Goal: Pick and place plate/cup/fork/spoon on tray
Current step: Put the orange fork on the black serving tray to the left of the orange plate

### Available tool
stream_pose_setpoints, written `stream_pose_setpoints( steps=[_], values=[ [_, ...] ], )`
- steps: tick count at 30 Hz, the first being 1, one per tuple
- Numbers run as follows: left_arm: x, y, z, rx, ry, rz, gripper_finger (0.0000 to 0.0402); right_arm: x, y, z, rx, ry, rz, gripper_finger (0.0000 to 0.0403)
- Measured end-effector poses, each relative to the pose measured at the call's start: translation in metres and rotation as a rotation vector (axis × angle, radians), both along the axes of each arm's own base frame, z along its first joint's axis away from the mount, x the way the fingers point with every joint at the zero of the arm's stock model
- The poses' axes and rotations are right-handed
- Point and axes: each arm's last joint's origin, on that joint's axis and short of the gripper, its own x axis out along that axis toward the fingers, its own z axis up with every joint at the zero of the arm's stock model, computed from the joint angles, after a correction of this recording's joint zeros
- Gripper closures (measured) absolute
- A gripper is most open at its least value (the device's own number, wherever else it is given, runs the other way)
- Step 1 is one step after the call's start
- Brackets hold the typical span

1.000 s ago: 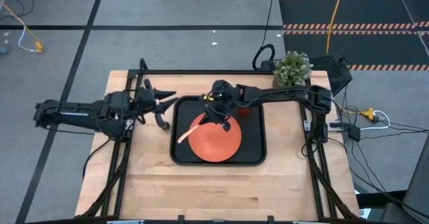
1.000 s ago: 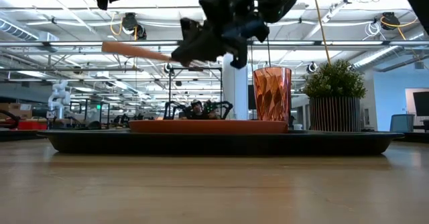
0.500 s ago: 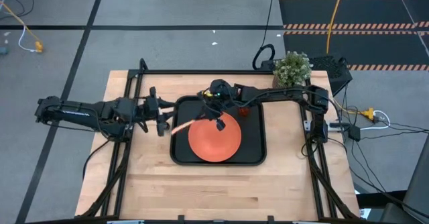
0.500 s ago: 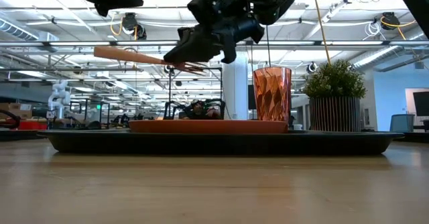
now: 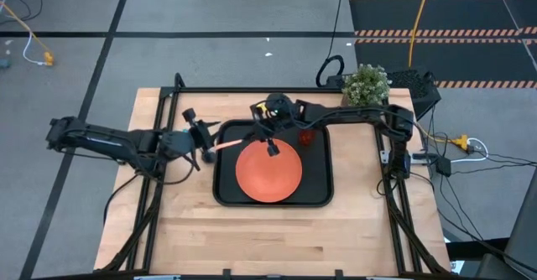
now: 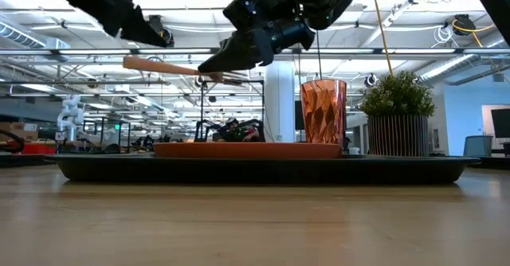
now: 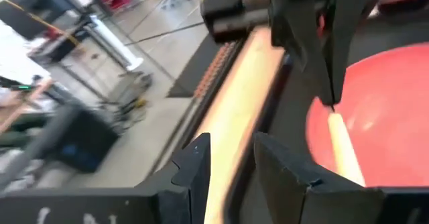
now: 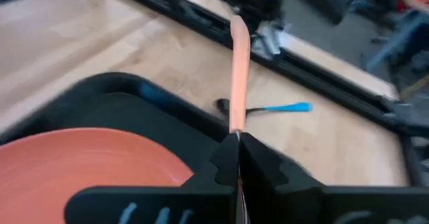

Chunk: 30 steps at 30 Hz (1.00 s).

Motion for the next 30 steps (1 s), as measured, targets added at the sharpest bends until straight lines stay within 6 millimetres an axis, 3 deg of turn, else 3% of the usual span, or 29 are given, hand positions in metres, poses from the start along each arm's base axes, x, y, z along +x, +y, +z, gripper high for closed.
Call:
stream_pose_setpoints(
  steps=[16,30],
  values=[
    [0.015,-0.001,-0.013,0.077,0.111,-0.003,0.0282,-0.009,-0.009,0.021,-0.149,-0.017,-0.195,0.0403],
    [0.009,0.002,-0.022,0.022,0.172,0.045,0.0281,-0.008,0.001,0.028,-0.197,-0.06,-0.152,0.0403]
  ],
)
